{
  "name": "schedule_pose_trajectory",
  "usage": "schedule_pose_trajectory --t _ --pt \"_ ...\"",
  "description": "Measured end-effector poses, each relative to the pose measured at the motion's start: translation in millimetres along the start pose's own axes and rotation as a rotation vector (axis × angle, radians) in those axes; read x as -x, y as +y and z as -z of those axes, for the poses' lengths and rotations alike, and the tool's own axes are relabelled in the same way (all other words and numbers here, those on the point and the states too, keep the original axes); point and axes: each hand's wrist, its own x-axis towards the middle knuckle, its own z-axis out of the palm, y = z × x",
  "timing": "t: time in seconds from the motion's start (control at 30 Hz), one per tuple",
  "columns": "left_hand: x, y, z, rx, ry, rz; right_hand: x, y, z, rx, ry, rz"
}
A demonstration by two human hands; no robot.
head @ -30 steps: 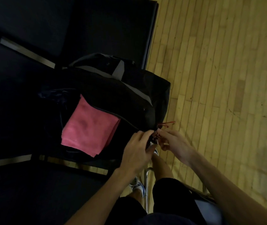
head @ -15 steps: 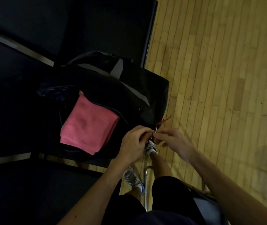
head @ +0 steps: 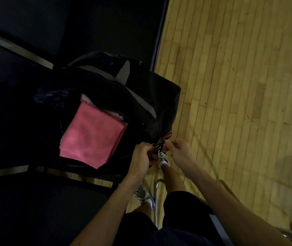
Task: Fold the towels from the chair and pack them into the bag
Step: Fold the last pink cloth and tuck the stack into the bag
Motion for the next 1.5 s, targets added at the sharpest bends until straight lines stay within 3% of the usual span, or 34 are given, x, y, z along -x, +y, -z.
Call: schedule_pose_trajectory --t 0.07,0.2,0.4,0.53,0.57,0.63,0.7,0.73,0.8,0.9,1.13,1.27,1.37,1.5 --pt "-1.7 4.8 2.4 0.036 -0.012 0.009 0.0 0.5 1.5 -0.009 -0.055 0.017" --pt "-6.9 3.9 13.7 -0.390 0.069 -0.129 -6.2 -6.7 5.3 0.011 -0.043 0.077" --pt "-4.3 18.2 74.2 -0.654 0.031 -0.267 -16.8 -7.6 20.9 0.051 -0.050 0.071" --pt "0.7 30.6 109.4 -0.767 -0.053 -0.244 -23.9 -9.2 17.7 0.044 0.038 0.061" --pt "3.3 32.4 110.2 -0.741 -0.059 -0.248 -19.5 -9.0 12.1 0.139 0.105 0.120" --pt "4.9 33.0 100.8 -0.667 -0.030 -0.272 -1.9 -9.7 -5.4 0.445 0.288 0.481" --pt "6.6 32.8 89.0 -0.621 0.002 -0.287 12.2 -2.0 -29.9 0.704 0.186 0.921" --pt "7.0 31.5 84.8 -0.612 0.004 -0.298 11.2 2.3 -37.3 0.808 0.128 1.047" --pt "11.6 27.6 85.5 -0.588 -0.009 -0.322 -3.9 4.0 -41.0 0.876 0.123 1.112" --pt "14.2 19.3 96.2 -0.531 0.023 -0.313 -32.5 2.7 -28.6 0.927 0.275 1.190" --pt "17.8 31.5 99.1 -0.192 0.007 -0.187 -17.6 -3.4 -40.2 0.909 0.104 1.233" --pt "20.1 45.4 101.2 0.031 -0.123 -0.124 -7.7 -9.3 -52.2 0.841 -0.011 1.093" --pt "19.3 49.4 102.7 -0.214 -0.210 -0.148 -15.3 -14.5 -62.4 0.751 0.040 1.003" --pt "14.4 45.1 111.4 -0.428 -0.153 -0.209 -22.1 -18.8 -64.8 0.771 0.069 0.987"
